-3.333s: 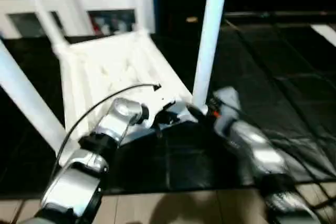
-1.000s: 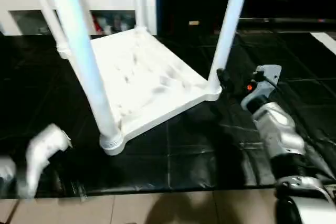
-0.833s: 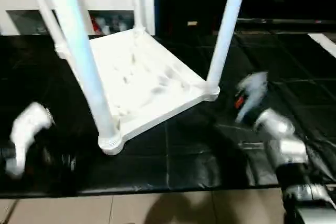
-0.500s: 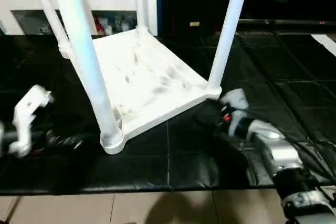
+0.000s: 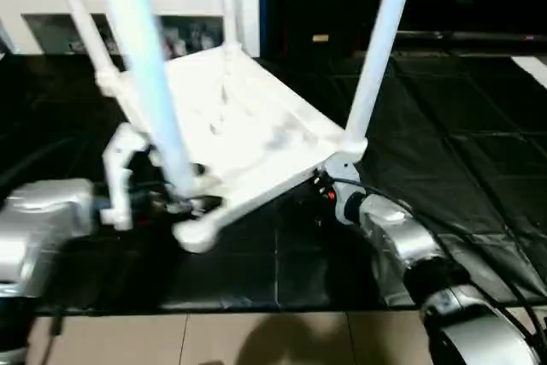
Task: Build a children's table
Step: Rotate table base
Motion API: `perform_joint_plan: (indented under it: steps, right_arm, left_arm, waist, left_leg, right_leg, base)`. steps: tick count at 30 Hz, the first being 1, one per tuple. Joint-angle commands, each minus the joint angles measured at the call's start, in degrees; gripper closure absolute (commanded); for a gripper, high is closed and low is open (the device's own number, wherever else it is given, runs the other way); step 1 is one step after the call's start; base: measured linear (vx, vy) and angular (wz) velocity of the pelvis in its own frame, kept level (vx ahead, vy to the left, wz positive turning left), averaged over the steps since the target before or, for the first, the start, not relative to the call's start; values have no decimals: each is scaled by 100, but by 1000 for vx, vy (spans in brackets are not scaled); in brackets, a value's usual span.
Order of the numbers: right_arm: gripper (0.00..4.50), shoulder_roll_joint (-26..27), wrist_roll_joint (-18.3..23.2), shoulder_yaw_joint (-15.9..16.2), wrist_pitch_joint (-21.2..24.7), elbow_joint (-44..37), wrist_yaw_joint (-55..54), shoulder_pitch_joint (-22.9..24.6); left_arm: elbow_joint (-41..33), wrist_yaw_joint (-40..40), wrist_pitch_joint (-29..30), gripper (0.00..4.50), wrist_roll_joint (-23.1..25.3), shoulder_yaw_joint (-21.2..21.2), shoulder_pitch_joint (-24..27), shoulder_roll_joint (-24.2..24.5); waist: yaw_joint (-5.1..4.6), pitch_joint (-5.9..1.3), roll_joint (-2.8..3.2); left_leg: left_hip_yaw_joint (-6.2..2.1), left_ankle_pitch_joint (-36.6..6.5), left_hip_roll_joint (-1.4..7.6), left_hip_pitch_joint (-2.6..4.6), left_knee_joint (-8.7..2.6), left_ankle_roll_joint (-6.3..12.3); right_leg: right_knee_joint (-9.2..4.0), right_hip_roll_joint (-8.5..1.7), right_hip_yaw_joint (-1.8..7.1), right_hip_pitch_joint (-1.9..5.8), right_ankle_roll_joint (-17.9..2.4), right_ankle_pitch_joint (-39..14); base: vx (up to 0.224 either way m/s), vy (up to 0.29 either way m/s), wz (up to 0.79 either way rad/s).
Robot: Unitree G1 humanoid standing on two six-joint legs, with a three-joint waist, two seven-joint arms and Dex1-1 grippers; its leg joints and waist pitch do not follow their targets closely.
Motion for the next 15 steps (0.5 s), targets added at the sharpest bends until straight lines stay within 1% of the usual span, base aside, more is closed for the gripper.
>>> perform_joint_plan:
  steps: [1, 2, 3, 4, 5, 6, 7, 8, 9, 10, 12, 13, 15]
  right_arm:
    - [0, 133, -78, -53, -171, 220, -114, -209]
    - [0, 133, -78, -53, -171, 220, -114, -209]
    - [0, 186, -90, -63, -200, 299, -175, -265]
    - [0, 249, -109, -79, -247, 425, -256, -349]
    - [0, 283, -117, -84, -283, 497, -297, -393]
    - [0, 312, -126, -84, -312, 554, -329, -427]
    - [0, 315, -127, -84, -314, 558, -332, -429]
    - [0, 362, -152, -71, -369, 653, -390, -485]
    - [0, 380, -160, -66, -389, 692, -413, -506]
    - [0, 424, -185, -67, -434, 768, -459, -549]
    - [0, 469, -207, -82, -486, 844, -490, -588]
    - [0, 498, -211, -84, -528, 878, -491, -596]
    - [0, 508, -214, -81, -544, 885, -489, -593]
  left_arm:
    - [-329, 54, 110, 6, -262, -369, -149, -315]
    - [-329, 54, 110, 6, -262, -369, -149, -315]
    - [-383, 123, 121, 6, -304, -483, -201, -520]
    - [-398, 273, 100, 6, -331, -598, -288, -789]
    - [-373, 381, 51, 6, -310, -673, -356, -948]
    - [-337, 484, 6, 6, -278, -743, -428, -1101]
    - [-332, 491, -2, 6, -271, -751, -436, -1113]
    - [-242, 626, -152, 6, -135, -894, -568, -1353]
    - [-182, 675, -202, 6, -72, -937, -626, -1440]
    - [-43, 822, -295, 6, 27, -1010, -757, -1663]
    - [73, 961, -394, 6, 108, -1105, -877, -1886]
    - [143, 1027, -463, 6, 169, -1194, -948, -2027]
    - [176, 1055, -500, 6, 205, -1235, -980, -2087]
  waist:
    - [-7, -355, 50]
    - [-6, -349, 49]
    - [0, -356, 50]
    - [-25, -336, 25]
    - [-43, -340, 18]
    - [-40, -339, 19]
    - [-40, -339, 19]
    - [-50, -331, 13]
    - [-59, -331, 4]
    - [-59, -329, 1]
    - [-70, -337, 0]
    - [-74, -337, 5]
    - [-81, -338, -7]
  left_leg:
    - [-166, -580, 434, 9, -417, 117]
    - [-175, -617, 439, 8, -420, 103]
    - [-172, -615, 430, 7, -413, 112]
    - [-171, -680, 425, -8, -419, 114]
    - [-171, -683, 416, -17, -408, 103]
    - [-173, -671, 408, -19, -406, 112]
    - [-173, -671, 408, -19, -406, 112]
    - [-168, -704, 407, -16, -405, 117]
    - [-170, -715, 408, -20, -401, 117]
    - [-170, -718, 401, -15, -401, 137]
    - [-171, -673, 404, -19, -393, 175]
    - [-170, -686, 399, -15, -392, 192]
    - [-172, -707, 400, -17, -391, 207]
  right_leg:
    - [-286, -618, 523, 323, -1177, -794]
    - [-289, -623, 522, 334, -1165, -855]
    - [-294, -625, 524, 341, -1146, -875]
    - [-336, -631, 522, 349, -1067, -1142]
    - [-346, -640, 524, 362, -1021, -1260]
    - [-356, -631, 519, 359, -995, -1306]
    - [-356, -631, 519, 359, -995, -1306]
    - [-385, -623, 515, 348, -917, -1449]
    - [-385, -624, 512, 354, -907, -1466]
    - [-395, -612, 508, 349, -866, -1510]
    - [-395, -611, 503, 352, -845, -1450]
    - [-397, -600, 497, 340, -842, -1457]
    - [-405, -601, 492, 345, -841, -1482]
  base:
    - [0, 0, 0]
    - [0, 0, 0]
    - [0, 0, 0]
    - [0, 0, 0]
    - [0, 0, 0]
    - [0, 0, 0]
    - [0, 0, 0]
    - [0, 0, 0]
    - [0, 0, 0]
    - [0, 0, 0]
    - [0, 0, 0]
    - [0, 0, 0]
    - [0, 0, 0]
